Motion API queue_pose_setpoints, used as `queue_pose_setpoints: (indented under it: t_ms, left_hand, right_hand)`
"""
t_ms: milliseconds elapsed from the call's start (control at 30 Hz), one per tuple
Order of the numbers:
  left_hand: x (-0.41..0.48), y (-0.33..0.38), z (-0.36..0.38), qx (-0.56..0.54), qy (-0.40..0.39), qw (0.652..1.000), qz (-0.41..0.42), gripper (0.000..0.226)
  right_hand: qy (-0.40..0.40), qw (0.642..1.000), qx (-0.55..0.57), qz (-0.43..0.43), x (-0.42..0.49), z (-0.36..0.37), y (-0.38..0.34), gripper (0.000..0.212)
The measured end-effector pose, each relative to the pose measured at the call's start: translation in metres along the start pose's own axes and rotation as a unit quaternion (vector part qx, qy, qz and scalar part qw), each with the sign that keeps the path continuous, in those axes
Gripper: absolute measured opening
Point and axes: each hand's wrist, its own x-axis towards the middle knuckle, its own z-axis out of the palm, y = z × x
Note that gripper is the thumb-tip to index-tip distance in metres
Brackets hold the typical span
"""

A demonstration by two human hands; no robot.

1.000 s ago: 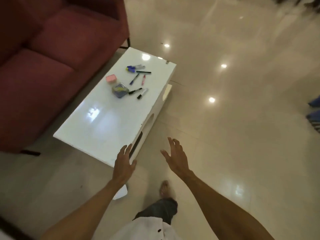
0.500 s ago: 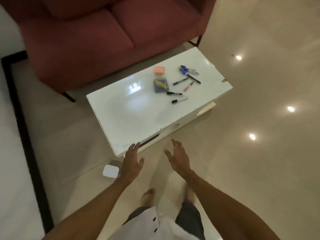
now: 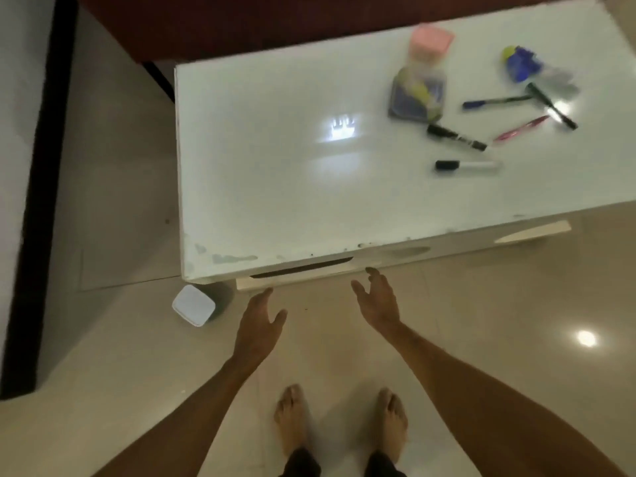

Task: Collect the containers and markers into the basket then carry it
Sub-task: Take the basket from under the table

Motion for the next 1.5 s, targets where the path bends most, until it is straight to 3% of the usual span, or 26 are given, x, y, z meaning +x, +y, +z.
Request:
queue_pose_setpoints:
  t_ms: [200, 300, 367, 500, 567, 667, 800, 933, 1233, 1500]
  left_hand:
    - [0.134, -0.087, 0.063, -0.077, 0.193, 0.974, -0.085, 0.045]
    - [0.159, -0.086, 0.059, -0.088, 0.214, 0.967, -0.110, 0.033]
    - [0.175, -0.090, 0.064, -0.090, 0.195, 0.969, -0.121, 0.026]
    - [0.219, -0.123, 0.082, -0.127, 0.182, 0.961, -0.167, 0.025]
    - [0.230, -0.135, 0.083, -0.149, 0.192, 0.952, -0.186, 0.028]
    - [0.230, -0.143, 0.082, -0.152, 0.195, 0.949, -0.195, 0.030]
    - [0.179, -0.138, 0.076, -0.061, 0.211, 0.966, -0.134, 0.029]
    - [0.084, -0.120, 0.069, -0.112, 0.207, 0.966, -0.103, 0.034]
    - [-0.123, -0.033, 0.033, -0.176, 0.159, 0.959, -0.155, 0.024]
    - [-0.215, 0.060, -0.029, -0.201, 0.174, 0.956, -0.127, 0.029]
  right_hand:
    - [0.065, 0.997, 0.034, -0.013, 0.148, 0.089, 0.052, 0.059]
    - [0.105, 0.992, 0.067, -0.001, 0.178, 0.091, 0.046, 0.031]
    - [0.083, 0.996, 0.031, 0.013, 0.196, 0.097, 0.048, 0.009]
    - [0.066, 0.995, 0.062, 0.045, 0.231, 0.113, 0.059, 0.026]
    - [0.050, 0.990, 0.119, 0.061, 0.230, 0.115, 0.061, 0.025]
    - [0.084, 0.983, 0.157, 0.053, 0.213, 0.110, 0.056, 0.042]
    - [0.095, 0.978, 0.188, -0.002, 0.152, 0.098, 0.060, 0.033]
    - [0.077, 0.977, 0.200, 0.012, 0.065, 0.076, 0.079, 0.030]
    - [0.045, 0.980, 0.180, 0.071, -0.113, -0.019, 0.107, 0.026]
    - [0.064, 0.982, 0.173, 0.033, -0.205, -0.115, 0.068, 0.027]
